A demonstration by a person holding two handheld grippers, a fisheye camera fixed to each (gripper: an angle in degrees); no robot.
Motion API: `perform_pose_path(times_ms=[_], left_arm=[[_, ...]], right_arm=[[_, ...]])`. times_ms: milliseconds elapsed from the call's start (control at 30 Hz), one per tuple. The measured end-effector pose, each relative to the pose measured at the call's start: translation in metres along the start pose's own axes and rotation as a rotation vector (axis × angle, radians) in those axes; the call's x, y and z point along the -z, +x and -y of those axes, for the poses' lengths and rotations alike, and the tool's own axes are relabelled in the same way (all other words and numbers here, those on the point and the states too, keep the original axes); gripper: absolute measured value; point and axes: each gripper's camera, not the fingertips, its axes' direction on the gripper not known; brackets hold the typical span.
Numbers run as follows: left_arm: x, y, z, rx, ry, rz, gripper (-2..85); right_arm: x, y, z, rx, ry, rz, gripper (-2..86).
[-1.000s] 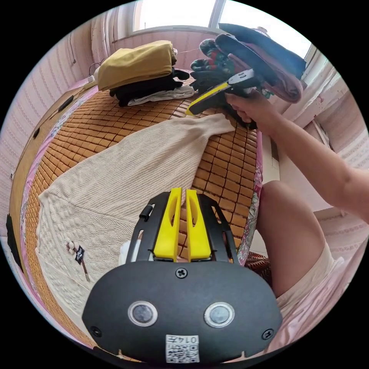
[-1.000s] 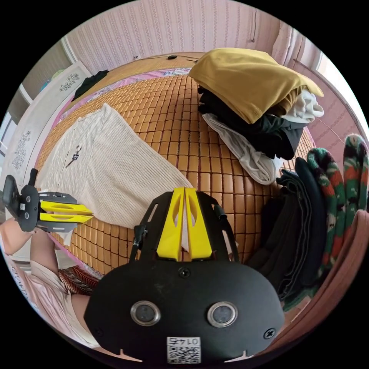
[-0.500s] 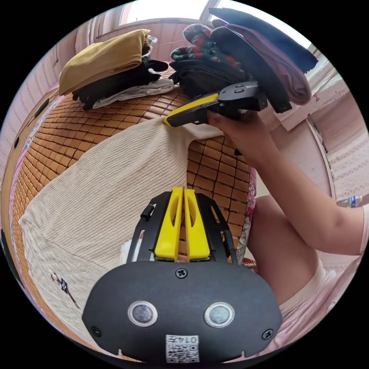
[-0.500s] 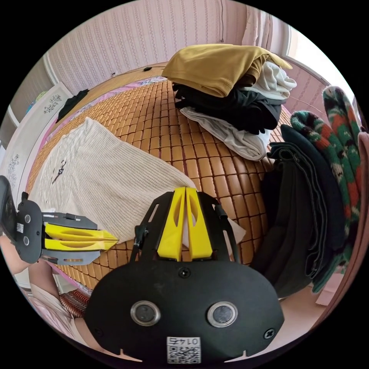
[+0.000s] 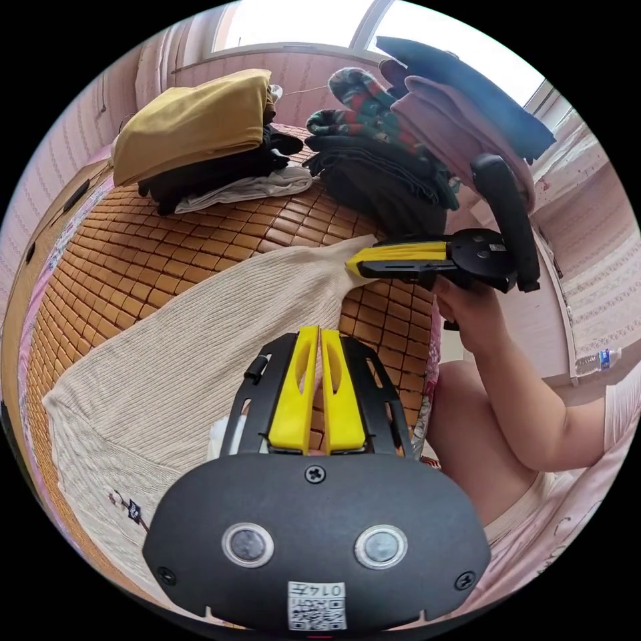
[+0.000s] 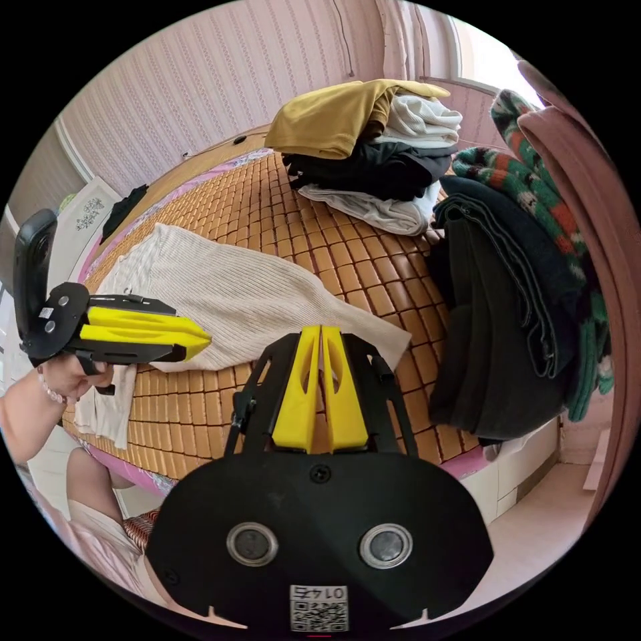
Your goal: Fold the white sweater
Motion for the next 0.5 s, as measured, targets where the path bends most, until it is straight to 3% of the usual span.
perform_pose_path(times_ms=[267, 500], left_arm=[[-0.062, 0.026, -0.009, -0.060, -0.061, -0.033, -0.8], [-0.040, 0.030, -0.071, -0.027, -0.015, -0.060, -0.8]], right_arm=[[-0.019, 0.008, -0.019, -0.110, 0.058, 0.015, -0.9], [-0.034, -0.025, -0.035, -0.071, 0.068, -0.041, -0.9]])
